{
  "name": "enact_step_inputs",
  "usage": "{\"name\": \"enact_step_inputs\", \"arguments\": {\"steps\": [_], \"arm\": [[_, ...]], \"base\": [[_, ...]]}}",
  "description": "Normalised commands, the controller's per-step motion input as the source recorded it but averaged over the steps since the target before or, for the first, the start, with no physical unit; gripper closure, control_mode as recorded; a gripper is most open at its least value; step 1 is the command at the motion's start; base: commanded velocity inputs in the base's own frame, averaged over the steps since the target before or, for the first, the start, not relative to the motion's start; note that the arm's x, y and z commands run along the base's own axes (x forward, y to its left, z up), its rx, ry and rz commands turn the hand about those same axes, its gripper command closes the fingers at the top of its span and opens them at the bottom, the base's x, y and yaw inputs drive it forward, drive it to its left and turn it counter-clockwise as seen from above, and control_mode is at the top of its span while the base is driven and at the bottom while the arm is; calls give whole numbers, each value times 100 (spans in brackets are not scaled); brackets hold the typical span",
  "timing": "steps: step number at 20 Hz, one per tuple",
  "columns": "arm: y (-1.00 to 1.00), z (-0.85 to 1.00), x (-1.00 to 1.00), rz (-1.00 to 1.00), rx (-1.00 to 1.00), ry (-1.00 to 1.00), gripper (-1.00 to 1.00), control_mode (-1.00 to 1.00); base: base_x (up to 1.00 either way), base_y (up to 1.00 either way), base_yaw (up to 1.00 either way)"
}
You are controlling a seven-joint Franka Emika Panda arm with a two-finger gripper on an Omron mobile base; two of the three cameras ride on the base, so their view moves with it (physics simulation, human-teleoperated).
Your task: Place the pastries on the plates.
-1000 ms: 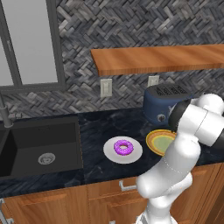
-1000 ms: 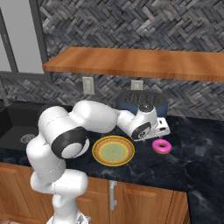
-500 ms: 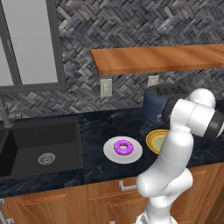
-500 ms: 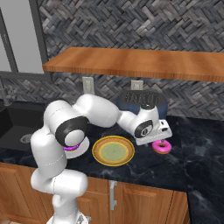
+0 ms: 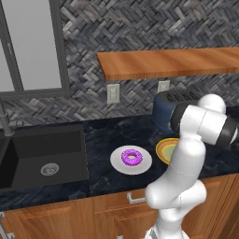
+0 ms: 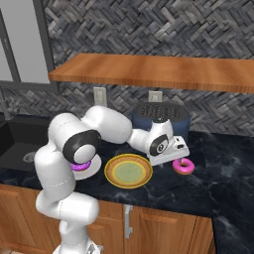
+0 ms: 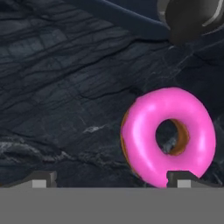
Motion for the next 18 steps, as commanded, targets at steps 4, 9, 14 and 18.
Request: {"name": "enact_step_inputs", "arguments": {"steps": [4,9,14,18], "arm": [[-20,-6,13,1,0,0,-100,-100],[-37,-1,17,1,1,0,-100,-100],[-3,-27,0,0,0,4,-100,-100],[4,-27,1,0,1,5,-100,-100]], "base": [[0,0,0],[0,0,0],[0,0,0],[0,0,0]]}}
